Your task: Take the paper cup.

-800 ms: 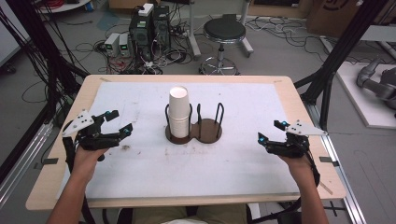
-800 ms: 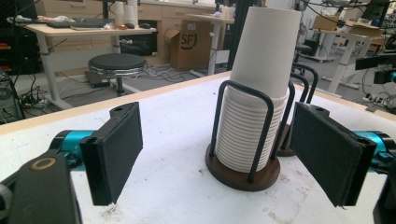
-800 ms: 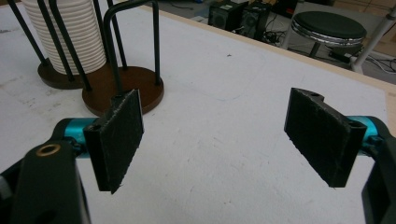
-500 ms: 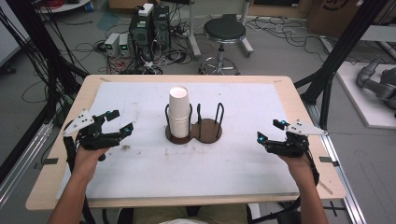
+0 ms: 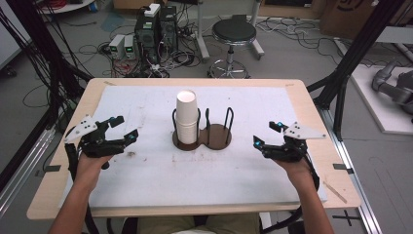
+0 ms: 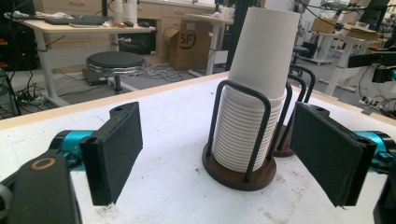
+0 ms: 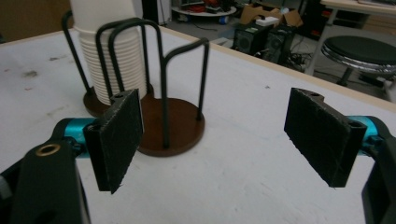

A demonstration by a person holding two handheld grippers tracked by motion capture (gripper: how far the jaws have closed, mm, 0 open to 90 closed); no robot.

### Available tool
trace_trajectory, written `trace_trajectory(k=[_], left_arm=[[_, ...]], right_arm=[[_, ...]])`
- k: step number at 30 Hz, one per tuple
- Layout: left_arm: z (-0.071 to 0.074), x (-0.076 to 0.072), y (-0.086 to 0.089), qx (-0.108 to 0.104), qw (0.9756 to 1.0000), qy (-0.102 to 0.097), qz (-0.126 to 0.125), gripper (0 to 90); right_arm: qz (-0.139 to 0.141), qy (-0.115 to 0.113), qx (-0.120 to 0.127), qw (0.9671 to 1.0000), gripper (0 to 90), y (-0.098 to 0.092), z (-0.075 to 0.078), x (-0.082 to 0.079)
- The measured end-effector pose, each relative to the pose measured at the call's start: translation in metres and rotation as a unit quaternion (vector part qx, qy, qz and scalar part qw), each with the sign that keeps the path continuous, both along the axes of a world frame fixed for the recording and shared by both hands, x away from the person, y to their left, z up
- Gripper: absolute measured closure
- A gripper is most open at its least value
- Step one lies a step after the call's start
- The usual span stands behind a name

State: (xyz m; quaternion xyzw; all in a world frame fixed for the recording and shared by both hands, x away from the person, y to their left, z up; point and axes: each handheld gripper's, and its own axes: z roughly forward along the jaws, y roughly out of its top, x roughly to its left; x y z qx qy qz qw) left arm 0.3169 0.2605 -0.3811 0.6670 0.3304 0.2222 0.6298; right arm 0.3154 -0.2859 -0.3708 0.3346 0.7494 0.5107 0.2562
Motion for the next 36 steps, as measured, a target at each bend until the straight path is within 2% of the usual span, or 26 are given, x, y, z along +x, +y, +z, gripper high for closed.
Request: trace_trajectory(k=[2, 4, 6, 10, 11, 15, 20, 22, 25, 31, 34, 36], left_arm=[[0.0, -0.001, 0.0, 0.001, 1.0, 0.002, 0.001, 16.9], [0.001, -0.002, 0.0, -0.005, 1.0, 0.004, -0.002, 16.9], [0.001, -0.002, -0.001, -0.007, 1.0, 0.004, -0.003, 16.9], [0.0, -0.001, -0.001, -0.006, 0.9999, 0.007, -0.006, 16.9], [0.0, -0.001, -0.001, -0.007, 0.9999, 0.008, -0.005, 16.9], [-0.002, -0.001, 0.0, -0.006, 0.9999, 0.01, -0.007, 16.9], [-0.003, -0.001, 0.0, -0.011, 0.9998, 0.013, -0.011, 16.9], [-0.003, -0.001, 0.0, -0.012, 0.9998, 0.015, -0.011, 16.9], [-0.004, -0.001, 0.0, -0.012, 0.9997, 0.017, -0.013, 16.9], [-0.005, 0.0, 0.001, -0.011, 0.9997, 0.019, -0.012, 16.9], [-0.005, 0.0, 0.002, -0.012, 0.9997, 0.02, -0.012, 16.9], [-0.006, 0.0, 0.002, -0.012, 0.9996, 0.021, -0.012, 16.9]], right_arm=[[0.016, -0.005, -0.003, 0.9999, 20.9, 0.012, 0.003, 0.0], [0.03, -0.009, -0.001, 0.9995, 27.3, 0.02, 0.006, 0.002], [0.048, -0.013, 0.006, 0.9987, 29.8, 0.027, 0.011, 0.004], [0.06, -0.023, 0.02, 0.9977, 34.5, 0.037, 0.018, 0.01], [0.068, -0.029, 0.028, 0.9969, 36.0, 0.046, 0.022, 0.013], [0.08, -0.04, 0.03, 0.9955, 39.8, 0.064, 0.025, 0.021], [0.095, -0.039, 0.042, 0.9938, 46.8, 0.081, 0.029, 0.028], [0.118, -0.037, 0.041, 0.9915, 52.1, 0.096, 0.031, 0.032], [0.133, -0.029, 0.039, 0.9899, 57.3, 0.11, 0.03, 0.035], [0.147, -0.027, 0.044, 0.9878, 61.3, 0.13, 0.025, 0.039], [0.151, -0.025, 0.042, 0.9874, 65.8, 0.14, 0.023, 0.04], [0.154, -0.016, 0.037, 0.9872, 73.6, 0.148, 0.018, 0.042]])
